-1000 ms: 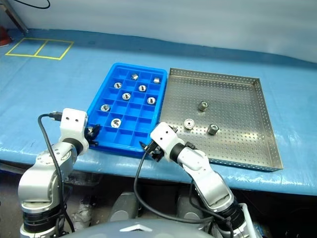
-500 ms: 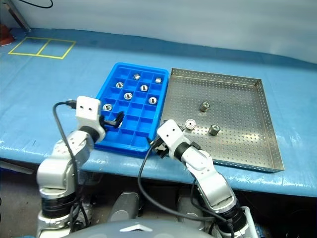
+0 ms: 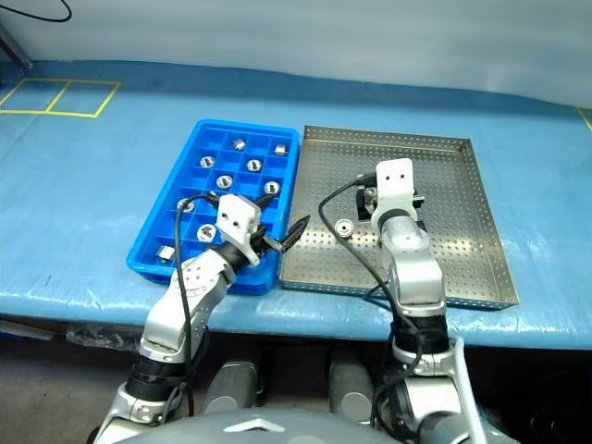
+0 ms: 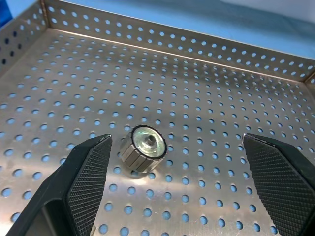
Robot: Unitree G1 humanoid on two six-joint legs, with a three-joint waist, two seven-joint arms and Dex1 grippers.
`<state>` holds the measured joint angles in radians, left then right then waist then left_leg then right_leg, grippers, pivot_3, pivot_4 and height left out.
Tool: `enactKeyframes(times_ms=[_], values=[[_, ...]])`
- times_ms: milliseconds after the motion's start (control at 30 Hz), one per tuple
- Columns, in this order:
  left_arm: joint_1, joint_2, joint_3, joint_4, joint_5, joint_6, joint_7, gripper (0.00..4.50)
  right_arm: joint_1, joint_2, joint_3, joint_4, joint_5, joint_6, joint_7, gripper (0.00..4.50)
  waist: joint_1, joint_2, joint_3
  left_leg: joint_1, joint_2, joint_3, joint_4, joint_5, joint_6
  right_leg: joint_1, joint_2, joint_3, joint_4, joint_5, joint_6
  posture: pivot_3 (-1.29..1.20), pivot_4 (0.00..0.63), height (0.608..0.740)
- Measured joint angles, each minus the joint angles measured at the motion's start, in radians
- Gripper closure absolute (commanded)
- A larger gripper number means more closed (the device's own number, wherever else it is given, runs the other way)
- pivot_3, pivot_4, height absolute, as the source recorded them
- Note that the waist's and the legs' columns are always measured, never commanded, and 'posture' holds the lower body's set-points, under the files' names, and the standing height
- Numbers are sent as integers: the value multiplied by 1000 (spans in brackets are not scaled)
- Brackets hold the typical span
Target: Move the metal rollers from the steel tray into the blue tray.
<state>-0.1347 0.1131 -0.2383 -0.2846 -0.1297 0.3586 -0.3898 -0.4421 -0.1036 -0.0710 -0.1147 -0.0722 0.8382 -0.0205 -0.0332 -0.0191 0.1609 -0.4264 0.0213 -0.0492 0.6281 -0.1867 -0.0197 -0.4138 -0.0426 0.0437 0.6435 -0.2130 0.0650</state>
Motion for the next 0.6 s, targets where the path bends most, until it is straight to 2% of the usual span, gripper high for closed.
enactKeyframes(times_ms=[367, 600], values=[[53, 54, -64, 2, -30, -49, -116, 7, -199, 19, -41, 362, 58, -83, -5, 0, -5, 3, 1, 1, 0, 1, 0, 0, 1, 0, 1, 1, 0, 0, 2, 23, 150, 740], [77, 45, -87, 2, -32, -113, -136, 7, -274, 12, -50, 569, 63, -195, -24, 0, -2, 4, 1, 1, 0, 1, 0, 0, 1, 0, 1, 2, 0, 0, 2, 53, 150, 740]])
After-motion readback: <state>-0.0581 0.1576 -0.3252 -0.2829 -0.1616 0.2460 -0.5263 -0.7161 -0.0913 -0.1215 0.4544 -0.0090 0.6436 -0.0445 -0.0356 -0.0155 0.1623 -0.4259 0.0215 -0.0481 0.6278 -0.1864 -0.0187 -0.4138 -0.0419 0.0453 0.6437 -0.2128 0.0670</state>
